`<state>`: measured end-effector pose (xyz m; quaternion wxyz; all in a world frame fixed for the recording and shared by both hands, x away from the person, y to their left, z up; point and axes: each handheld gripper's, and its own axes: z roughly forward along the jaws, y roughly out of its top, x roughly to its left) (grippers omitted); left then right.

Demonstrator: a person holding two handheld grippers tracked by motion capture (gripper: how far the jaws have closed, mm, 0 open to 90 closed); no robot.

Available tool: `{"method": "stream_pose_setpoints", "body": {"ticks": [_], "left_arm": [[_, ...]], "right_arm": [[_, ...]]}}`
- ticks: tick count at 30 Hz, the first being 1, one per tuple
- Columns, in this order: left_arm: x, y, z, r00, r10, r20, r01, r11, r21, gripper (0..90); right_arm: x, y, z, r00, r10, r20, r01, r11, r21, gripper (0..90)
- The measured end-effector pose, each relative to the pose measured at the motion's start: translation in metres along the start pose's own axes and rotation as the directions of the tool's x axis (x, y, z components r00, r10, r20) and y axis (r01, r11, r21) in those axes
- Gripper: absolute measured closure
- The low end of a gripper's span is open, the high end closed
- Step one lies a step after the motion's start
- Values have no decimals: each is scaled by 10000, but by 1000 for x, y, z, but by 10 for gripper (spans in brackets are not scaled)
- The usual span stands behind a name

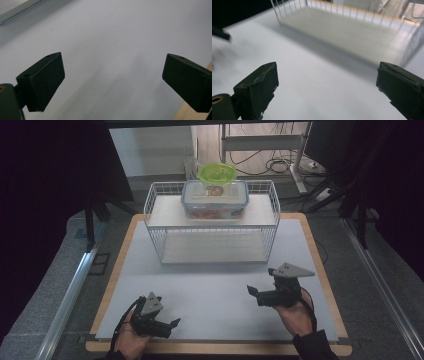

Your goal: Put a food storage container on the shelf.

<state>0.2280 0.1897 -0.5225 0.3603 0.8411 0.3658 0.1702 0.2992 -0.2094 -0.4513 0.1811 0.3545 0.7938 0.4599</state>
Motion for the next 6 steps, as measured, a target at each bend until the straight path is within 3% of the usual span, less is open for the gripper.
{"method": "stream_pose_setpoints", "body": {"ticks": [3,6], "left_arm": [[1,0,1,10000,-3,-27,3,10000,-16,37],[1,0,1,10000,-13,-56,13,10000,-79,34]], "right_arm": [[1,-25,3,9993,-236,302,228,9994,247,37],[-1,-34,5,9972,-542,521,513,9971,569,35]]}}
